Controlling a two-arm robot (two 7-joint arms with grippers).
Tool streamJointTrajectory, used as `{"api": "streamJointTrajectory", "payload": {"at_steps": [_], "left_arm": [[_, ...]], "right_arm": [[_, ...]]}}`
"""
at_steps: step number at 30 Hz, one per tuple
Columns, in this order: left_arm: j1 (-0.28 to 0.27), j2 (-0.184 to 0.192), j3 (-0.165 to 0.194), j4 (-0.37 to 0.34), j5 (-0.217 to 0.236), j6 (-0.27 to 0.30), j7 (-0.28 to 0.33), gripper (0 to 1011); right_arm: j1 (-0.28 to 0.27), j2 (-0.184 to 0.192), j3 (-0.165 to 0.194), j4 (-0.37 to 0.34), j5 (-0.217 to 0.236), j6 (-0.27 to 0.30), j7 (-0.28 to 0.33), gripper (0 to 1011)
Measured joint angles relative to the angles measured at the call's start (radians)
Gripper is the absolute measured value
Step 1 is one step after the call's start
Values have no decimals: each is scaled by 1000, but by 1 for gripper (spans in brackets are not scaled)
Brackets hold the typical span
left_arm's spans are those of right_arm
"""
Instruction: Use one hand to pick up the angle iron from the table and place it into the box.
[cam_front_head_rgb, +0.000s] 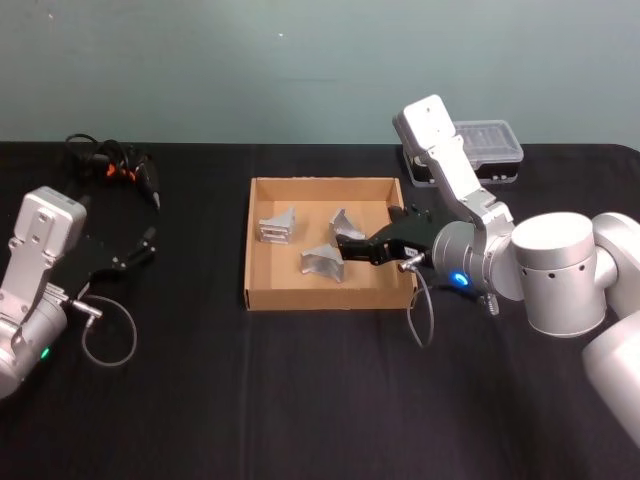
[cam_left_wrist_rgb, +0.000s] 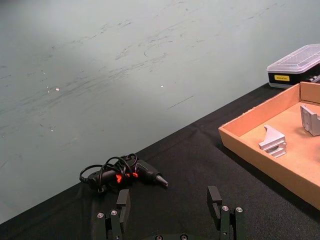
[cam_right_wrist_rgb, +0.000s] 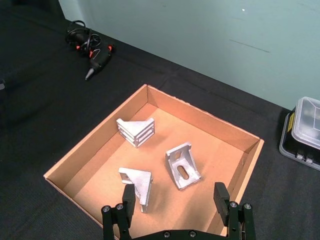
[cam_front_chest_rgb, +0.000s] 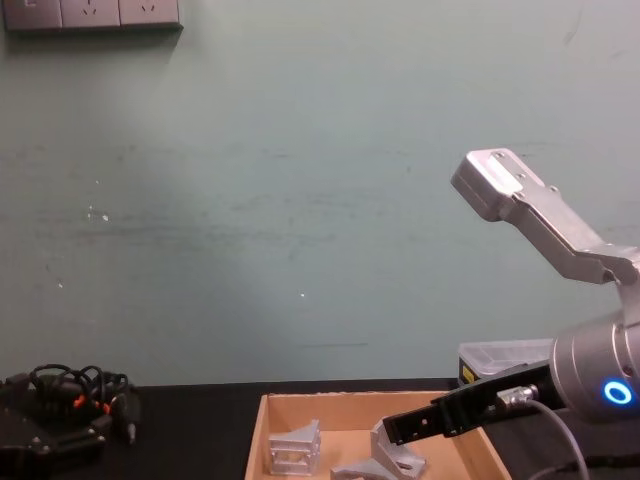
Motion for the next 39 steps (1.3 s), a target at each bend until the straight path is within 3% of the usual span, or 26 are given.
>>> {"api": "streamJointTrajectory", "payload": {"at_steps": [39], "left_arm": [[0,0,0,0,0,0,0,1011]], "right_arm": [[1,1,-2,2,2,-4,6,1003]]}}
